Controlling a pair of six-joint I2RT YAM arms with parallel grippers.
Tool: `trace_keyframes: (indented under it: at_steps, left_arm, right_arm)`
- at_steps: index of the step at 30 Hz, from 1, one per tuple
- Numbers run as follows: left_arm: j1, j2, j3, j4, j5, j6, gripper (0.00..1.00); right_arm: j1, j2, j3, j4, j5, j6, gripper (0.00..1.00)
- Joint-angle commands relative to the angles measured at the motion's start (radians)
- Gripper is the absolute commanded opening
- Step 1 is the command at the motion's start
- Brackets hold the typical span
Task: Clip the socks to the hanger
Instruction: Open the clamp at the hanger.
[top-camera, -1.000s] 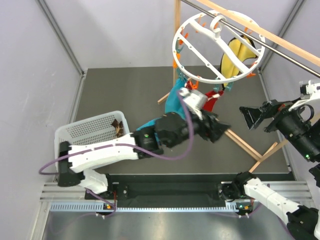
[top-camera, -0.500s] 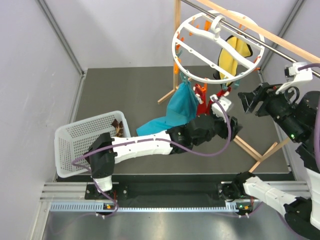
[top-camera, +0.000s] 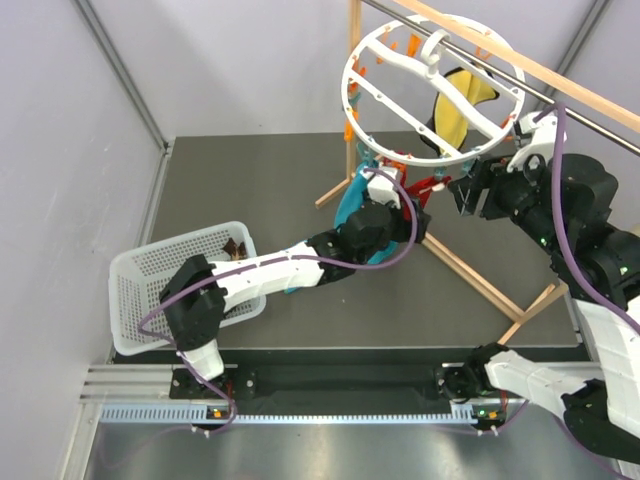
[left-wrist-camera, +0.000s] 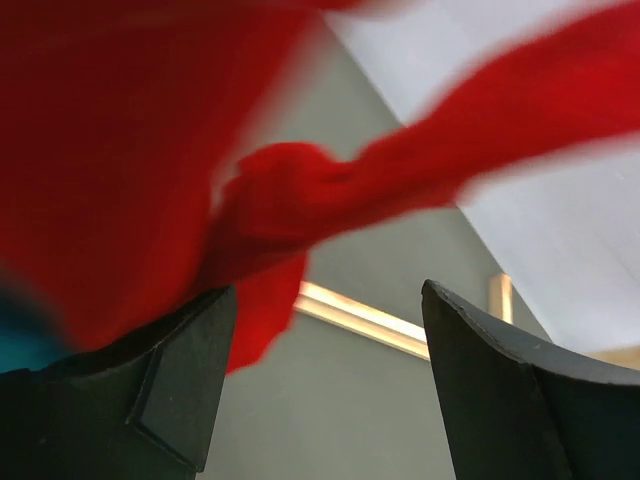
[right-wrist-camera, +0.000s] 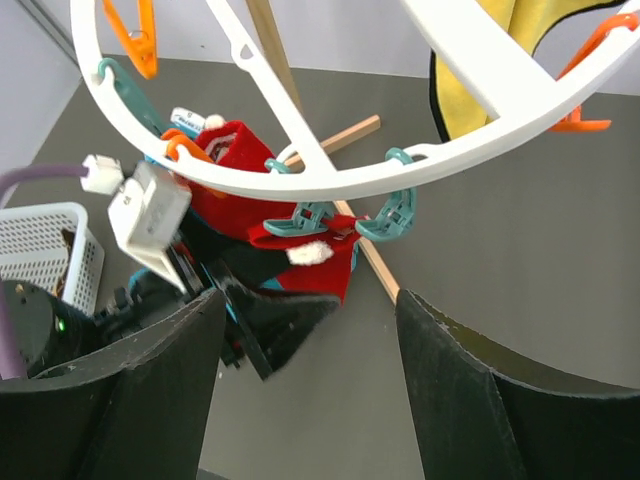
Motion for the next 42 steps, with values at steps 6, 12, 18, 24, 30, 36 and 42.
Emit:
trace_keyframes:
  at_steps: [6,12,18,24,30,36,42]
  left_arm:
    - [0.055,-0.182,-0.091,-0.041,-0.066,-0.127,0.80]
    - [0.066,-0.232,-0.111,-0.084,-0.092,-0.126,0.80]
    - [0.084,-0.265,-0.119,-0.110,-0.083,-0.124,0.80]
    - [0.095,-0.279,-0.136,-0.122,-0.061,-0.139,0.80]
    - [0.097,-0.288,-0.140,-0.125,-0.043,-0.152,0.81]
    - [0.097,-0.302,-0.148,-0.125,-0.035,-0.170,0.81]
    - [0.098,-0.308,-0.153,-0.136,-0.018,-0.187,0.80]
  right_arm:
    - [-0.005,0.042,0.017,0.041,-0.089,0.002,0.64]
    - [-0.005,0.054,0.018,0.044,-0.101,-0.038,0.60]
    - [-0.005,0.071,0.023,0.040,-0.080,-0.099,0.65]
    - [-0.005,0.083,0.008,0.064,-0.115,-0.181,0.68]
    - [-0.005,0.070,-0.080,0.179,-0.244,-0.219,0.67]
    - [-0.005,0.050,-0.143,0.280,-0.261,-0.199,0.66]
    - [-0.003,0.034,-0.195,0.368,-0.262,-0.140,0.57]
